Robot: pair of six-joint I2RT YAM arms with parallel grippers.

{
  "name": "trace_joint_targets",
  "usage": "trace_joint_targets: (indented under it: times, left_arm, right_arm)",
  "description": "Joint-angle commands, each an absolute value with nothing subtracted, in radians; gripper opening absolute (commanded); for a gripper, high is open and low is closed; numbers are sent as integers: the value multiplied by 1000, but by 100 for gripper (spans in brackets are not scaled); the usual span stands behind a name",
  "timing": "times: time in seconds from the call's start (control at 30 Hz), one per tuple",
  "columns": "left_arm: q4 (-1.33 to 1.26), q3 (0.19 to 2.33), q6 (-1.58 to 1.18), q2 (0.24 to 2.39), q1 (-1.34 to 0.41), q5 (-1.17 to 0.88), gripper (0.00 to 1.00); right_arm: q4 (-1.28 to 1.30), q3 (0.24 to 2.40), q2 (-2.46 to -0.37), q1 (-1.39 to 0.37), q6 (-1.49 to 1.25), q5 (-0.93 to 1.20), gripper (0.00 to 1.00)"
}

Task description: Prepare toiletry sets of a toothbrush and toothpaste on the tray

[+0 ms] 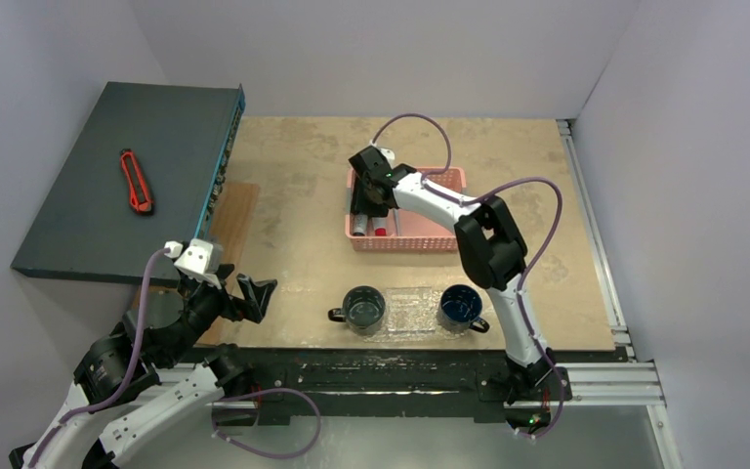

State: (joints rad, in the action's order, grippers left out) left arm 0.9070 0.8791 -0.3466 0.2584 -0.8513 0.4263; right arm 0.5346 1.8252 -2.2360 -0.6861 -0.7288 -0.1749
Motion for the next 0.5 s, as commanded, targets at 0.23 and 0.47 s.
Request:
trace_joint_targets:
  times: [0.23,0.47]
  left_arm:
    - [916,883,-327,249,-838,495,100]
    - [916,884,-328,260,-837,499,100]
  right_arm:
    - [506,1817,-2228,-670,-734,-153,23]
    - [523,1820,-2156,-668,-707,-192,7]
